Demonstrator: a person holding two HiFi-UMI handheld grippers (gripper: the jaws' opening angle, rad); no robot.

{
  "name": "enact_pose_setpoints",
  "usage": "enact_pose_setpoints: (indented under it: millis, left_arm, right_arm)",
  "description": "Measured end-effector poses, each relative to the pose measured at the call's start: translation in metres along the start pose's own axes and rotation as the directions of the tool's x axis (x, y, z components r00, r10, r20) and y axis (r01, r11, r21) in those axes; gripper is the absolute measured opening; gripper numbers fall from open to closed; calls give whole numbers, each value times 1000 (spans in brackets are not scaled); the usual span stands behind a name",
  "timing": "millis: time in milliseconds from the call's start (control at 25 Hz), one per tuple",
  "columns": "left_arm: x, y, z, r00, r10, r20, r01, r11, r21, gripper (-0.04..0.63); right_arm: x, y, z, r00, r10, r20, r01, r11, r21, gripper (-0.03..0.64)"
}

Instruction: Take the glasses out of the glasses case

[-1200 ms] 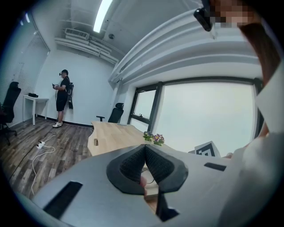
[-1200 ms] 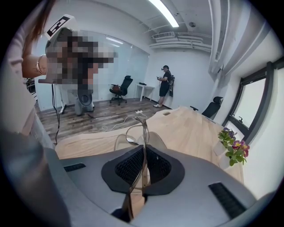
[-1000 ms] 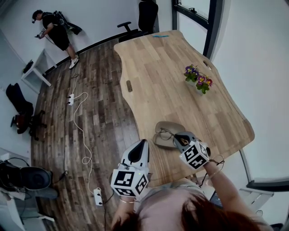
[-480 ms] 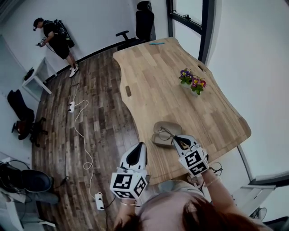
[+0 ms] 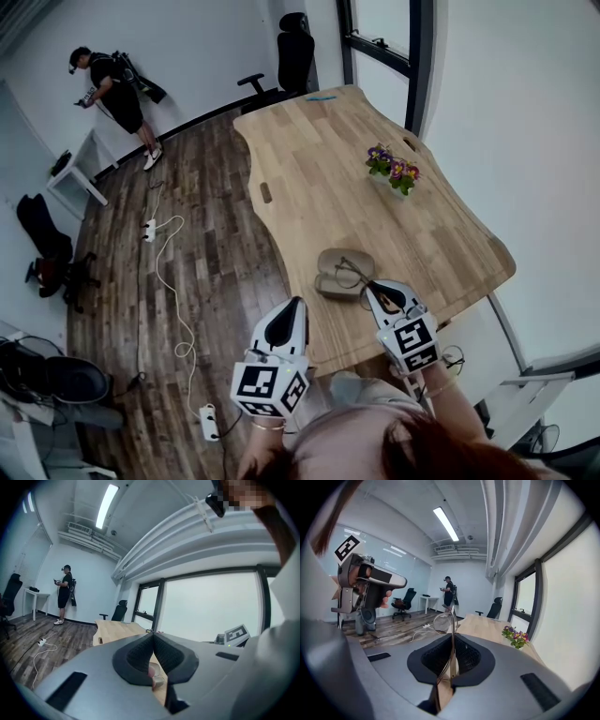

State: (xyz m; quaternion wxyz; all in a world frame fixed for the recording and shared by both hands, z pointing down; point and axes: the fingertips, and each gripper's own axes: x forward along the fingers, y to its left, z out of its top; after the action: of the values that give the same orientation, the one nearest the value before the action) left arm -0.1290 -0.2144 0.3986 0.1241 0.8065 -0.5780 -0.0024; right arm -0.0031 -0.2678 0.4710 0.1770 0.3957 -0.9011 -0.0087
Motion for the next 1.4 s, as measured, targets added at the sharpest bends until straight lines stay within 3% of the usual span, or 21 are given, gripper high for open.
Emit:
enact_pose_setpoints:
  millis: [720,1400]
  left_arm:
    - [-57,-36,7,998,-18,56,16,999,39,2]
    - [-100,-71,4,995,3,102,-9,999,52,2]
  right_arm:
    - [-70,22,27,988,-62,142,53,996,68,12]
    - [-126,43,30,976,-61,208,43,995,93,12]
